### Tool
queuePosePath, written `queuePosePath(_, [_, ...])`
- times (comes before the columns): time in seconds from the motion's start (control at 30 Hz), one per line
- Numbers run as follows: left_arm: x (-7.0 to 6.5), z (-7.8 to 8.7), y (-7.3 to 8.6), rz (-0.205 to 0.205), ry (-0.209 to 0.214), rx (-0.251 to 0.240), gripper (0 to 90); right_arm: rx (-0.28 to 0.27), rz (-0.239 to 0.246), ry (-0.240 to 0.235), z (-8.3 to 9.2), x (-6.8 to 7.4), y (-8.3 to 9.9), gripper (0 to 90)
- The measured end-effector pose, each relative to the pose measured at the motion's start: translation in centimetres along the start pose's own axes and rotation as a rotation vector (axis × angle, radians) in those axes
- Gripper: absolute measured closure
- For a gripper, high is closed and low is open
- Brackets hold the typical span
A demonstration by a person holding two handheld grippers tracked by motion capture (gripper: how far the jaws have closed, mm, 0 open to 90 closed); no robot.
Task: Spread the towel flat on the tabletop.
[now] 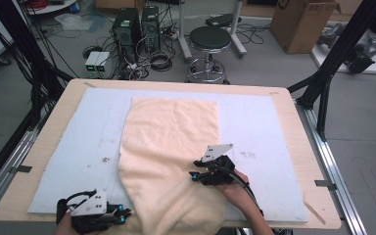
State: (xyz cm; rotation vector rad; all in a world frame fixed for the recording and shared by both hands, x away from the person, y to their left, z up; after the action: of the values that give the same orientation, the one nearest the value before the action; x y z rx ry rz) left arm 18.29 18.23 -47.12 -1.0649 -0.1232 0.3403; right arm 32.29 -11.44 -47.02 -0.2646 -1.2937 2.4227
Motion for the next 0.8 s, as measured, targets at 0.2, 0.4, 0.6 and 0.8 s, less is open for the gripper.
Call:
queuePosePath(0.2, [-4.3,2.9,0.3,-0.001,0.052,-0.013,84.9,0.029,-0.010,0.006,-0.3,0.0,0.4,56.3])
queuePosePath(0.4, [-4.7,3.2,-0.9,0.003,0.053,-0.071,66.1,0.022,-0.012,0.006,-0.1,-0.1,0.3,56.2])
queuePosePath(0.6, [-0.1,1.0,-2.4,0.022,-0.069,-0.128,57.9,-0.003,-0.009,-0.009,1.0,0.1,0.4,53.5])
queuePosePath(0.8, [3.8,-1.5,-2.6,0.041,-0.137,-0.092,57.1,-0.070,0.020,-0.086,3.6,1.8,1.0,51.3])
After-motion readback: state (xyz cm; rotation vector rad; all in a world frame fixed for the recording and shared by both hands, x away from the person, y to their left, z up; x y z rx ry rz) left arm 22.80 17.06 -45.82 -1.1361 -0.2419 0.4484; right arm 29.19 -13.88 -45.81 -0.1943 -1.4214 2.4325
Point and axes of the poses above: each handheld gripper's, and its own axes: z roughly backward along the jaws, y roughly out of its underside, x roughly to its left, the point moved 6 cm from there along -z, roughly forward along the jaws, and after that the axes turned 8 degrees about -x, right-handed, at the moved point
